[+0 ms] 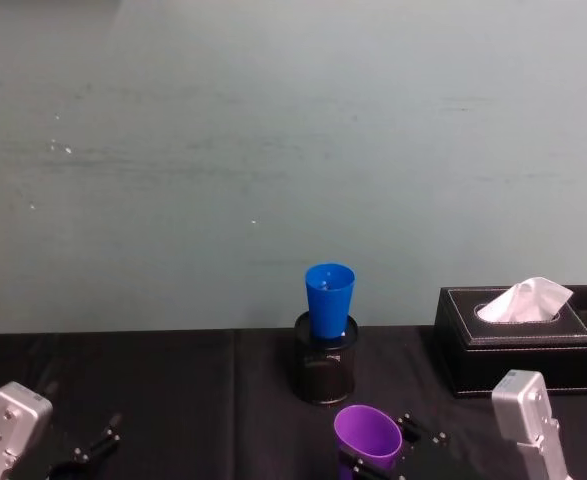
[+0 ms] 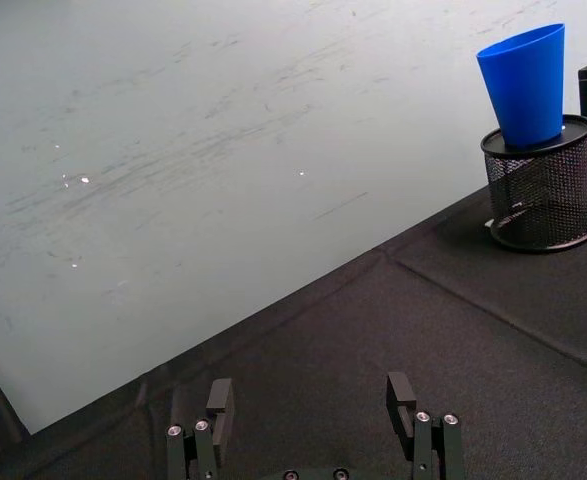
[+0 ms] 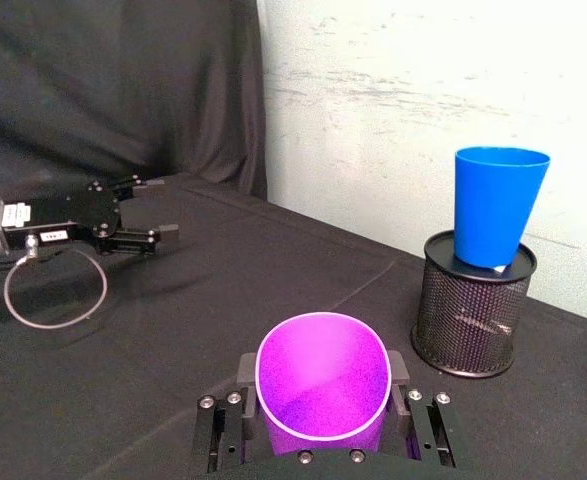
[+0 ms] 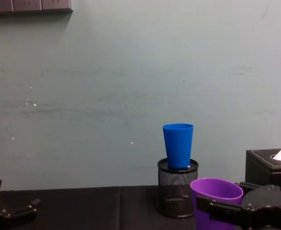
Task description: Pick up one cup with a gripper and tap it against the other cup.
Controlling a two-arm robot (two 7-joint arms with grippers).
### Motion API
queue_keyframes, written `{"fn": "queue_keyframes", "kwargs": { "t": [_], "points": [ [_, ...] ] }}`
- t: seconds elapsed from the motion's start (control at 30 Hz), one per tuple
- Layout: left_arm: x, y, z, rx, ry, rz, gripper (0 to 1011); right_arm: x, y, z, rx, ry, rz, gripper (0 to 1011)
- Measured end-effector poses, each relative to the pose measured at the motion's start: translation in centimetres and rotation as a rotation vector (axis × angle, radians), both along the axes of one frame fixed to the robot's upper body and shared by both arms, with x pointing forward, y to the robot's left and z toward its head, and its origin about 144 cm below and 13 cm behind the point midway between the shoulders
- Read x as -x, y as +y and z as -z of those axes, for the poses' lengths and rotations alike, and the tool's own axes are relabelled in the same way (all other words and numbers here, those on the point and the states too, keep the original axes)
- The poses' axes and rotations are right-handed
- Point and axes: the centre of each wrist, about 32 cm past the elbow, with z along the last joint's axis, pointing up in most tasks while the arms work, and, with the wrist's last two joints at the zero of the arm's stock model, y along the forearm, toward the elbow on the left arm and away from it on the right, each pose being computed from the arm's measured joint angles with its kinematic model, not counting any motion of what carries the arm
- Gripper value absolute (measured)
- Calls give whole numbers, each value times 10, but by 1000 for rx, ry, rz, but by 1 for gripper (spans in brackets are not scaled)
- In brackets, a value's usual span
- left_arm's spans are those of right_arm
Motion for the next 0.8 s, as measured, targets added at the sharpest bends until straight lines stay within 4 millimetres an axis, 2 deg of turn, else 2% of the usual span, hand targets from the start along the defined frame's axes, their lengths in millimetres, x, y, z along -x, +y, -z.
{"fn": "queue_keyframes", "kwargs": {
  "t": [0.8],
  "points": [
    [0,0,0,0,0,0,1000,0,5,-32,6,7,-21,735]
  ]
}}
